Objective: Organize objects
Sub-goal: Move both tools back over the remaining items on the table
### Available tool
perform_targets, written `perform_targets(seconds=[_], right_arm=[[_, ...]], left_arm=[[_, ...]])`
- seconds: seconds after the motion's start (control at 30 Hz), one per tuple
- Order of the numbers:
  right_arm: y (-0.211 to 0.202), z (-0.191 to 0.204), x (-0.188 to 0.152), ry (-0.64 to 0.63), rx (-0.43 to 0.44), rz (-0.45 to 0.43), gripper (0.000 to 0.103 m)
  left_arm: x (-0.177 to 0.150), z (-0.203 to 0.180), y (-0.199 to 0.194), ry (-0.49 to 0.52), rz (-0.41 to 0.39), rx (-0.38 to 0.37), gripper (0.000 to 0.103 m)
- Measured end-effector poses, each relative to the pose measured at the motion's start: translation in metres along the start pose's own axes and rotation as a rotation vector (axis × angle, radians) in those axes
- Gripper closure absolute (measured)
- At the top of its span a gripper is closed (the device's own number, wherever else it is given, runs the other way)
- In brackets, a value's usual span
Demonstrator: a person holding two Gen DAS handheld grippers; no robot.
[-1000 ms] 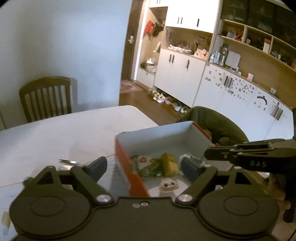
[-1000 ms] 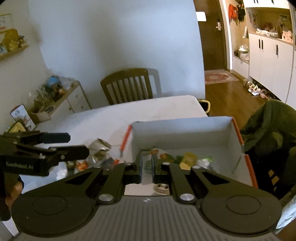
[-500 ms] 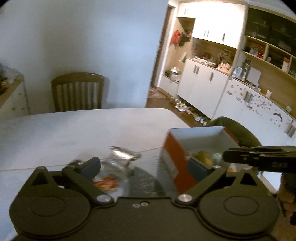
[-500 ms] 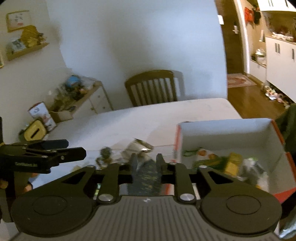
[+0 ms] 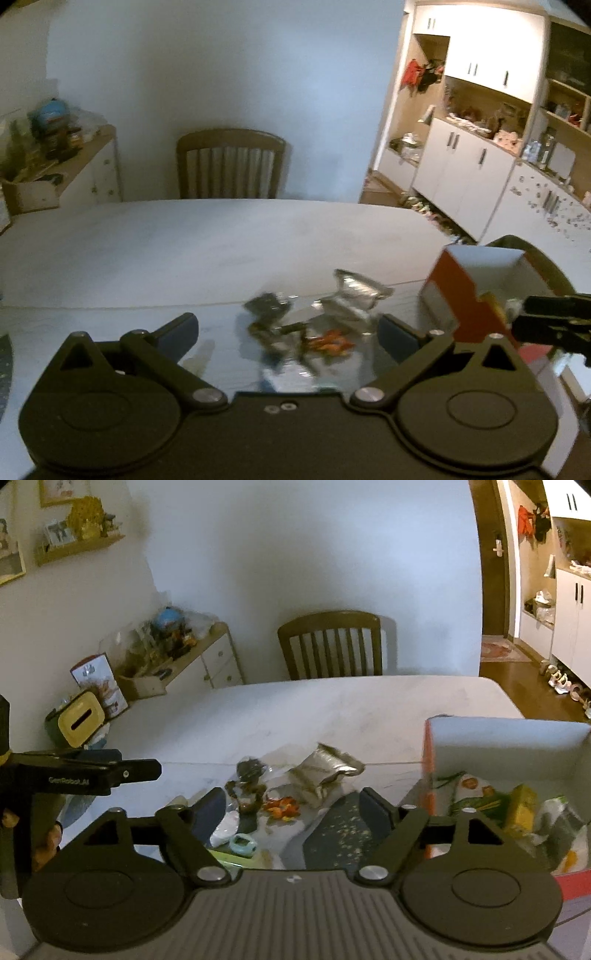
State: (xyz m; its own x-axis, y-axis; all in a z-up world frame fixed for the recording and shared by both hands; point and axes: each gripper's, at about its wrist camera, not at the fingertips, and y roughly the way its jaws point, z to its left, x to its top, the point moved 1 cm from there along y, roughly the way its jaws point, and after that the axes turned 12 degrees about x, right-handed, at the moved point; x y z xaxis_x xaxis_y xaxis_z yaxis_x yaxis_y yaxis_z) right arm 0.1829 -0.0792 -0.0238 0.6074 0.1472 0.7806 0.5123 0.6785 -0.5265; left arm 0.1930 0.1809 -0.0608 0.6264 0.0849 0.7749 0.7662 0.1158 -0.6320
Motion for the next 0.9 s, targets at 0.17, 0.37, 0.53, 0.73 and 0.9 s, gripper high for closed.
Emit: perform_targets(seconds=[0.17,0.37,0.53,0.73,0.9], right_arm=[[0.03,0.019,-0.009,-0.002,0.006,0.039,0.014],[0.072,0.038,-0.028,0.011,-0.028,0.09,0.013],[0.107,0.05,-0.043,0.023,-0.047,0.137,0.013],[0.143,0.061,-0.06,0.018,-0.069,0.208,0.013],[0.165,0.062,-0.073,0.06,-0.079,0.243,0.013]], left_arm=[[-0.012,0.023,0.015,-0.004,-0.008,0.067,0.0],[-0.024,0.044,0.037,-0.013,0.055,0.073,0.0],[-0.031,0.05,0.052,0.017,0.068,0.1,0.0],[-0.038,0.06,0.072,-0.001,0.083,0.133,0.0],[-0.044,0.065,0.088,0.003,0.114,0.126,0.0]])
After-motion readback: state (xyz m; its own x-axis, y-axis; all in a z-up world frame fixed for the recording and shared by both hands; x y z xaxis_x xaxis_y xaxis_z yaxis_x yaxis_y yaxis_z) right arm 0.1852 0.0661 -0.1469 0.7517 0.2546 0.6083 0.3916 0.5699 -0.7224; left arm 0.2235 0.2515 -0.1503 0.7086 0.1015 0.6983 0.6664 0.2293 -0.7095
